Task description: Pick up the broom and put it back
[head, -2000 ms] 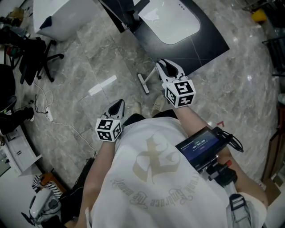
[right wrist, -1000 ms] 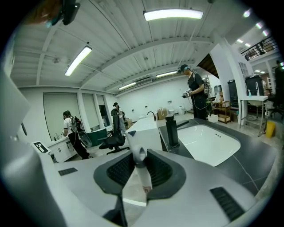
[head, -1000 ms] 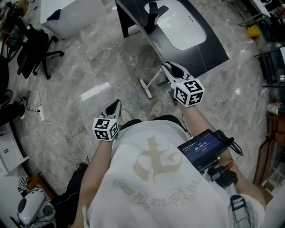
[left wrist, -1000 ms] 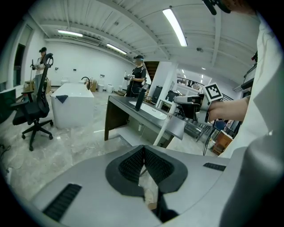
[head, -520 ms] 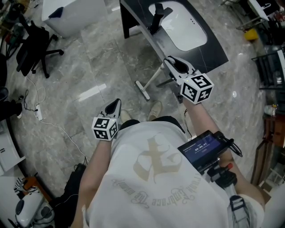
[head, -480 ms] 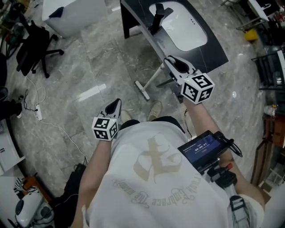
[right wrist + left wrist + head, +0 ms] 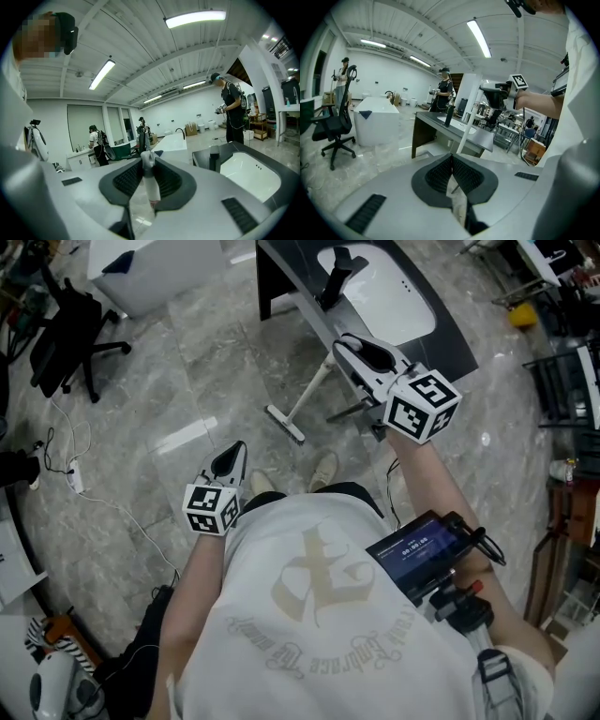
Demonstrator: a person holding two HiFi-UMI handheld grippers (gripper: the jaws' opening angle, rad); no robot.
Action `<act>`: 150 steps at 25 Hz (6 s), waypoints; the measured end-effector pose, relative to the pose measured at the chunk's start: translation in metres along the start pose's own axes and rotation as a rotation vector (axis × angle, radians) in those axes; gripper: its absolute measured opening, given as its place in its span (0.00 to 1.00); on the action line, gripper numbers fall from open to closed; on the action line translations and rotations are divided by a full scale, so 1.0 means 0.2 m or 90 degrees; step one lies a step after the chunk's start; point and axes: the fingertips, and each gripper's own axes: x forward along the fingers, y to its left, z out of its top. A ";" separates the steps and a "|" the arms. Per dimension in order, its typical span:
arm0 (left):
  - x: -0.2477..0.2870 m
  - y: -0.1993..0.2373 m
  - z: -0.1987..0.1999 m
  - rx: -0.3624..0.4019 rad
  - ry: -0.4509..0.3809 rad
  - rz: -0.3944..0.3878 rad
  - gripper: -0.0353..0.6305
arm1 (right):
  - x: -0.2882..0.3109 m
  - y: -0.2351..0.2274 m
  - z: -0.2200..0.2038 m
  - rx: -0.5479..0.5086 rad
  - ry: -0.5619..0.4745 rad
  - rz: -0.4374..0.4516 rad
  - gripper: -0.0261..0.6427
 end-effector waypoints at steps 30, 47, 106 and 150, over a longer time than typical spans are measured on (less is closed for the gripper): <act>-0.33 0.16 0.44 0.053 -0.144 -0.039 0.07 | 0.21 0.51 0.23 -0.049 -0.015 0.062 0.18; -0.27 0.17 0.35 0.028 -0.111 -0.064 0.07 | 0.13 0.42 0.19 -0.026 -0.012 0.003 0.18; -0.01 0.14 0.17 -0.034 -0.005 -0.015 0.07 | 0.04 -0.68 -0.26 0.154 -0.009 -0.201 0.18; 0.20 -0.01 0.27 0.015 0.075 -0.042 0.07 | -0.09 -0.96 -0.56 0.224 -0.036 -0.110 0.20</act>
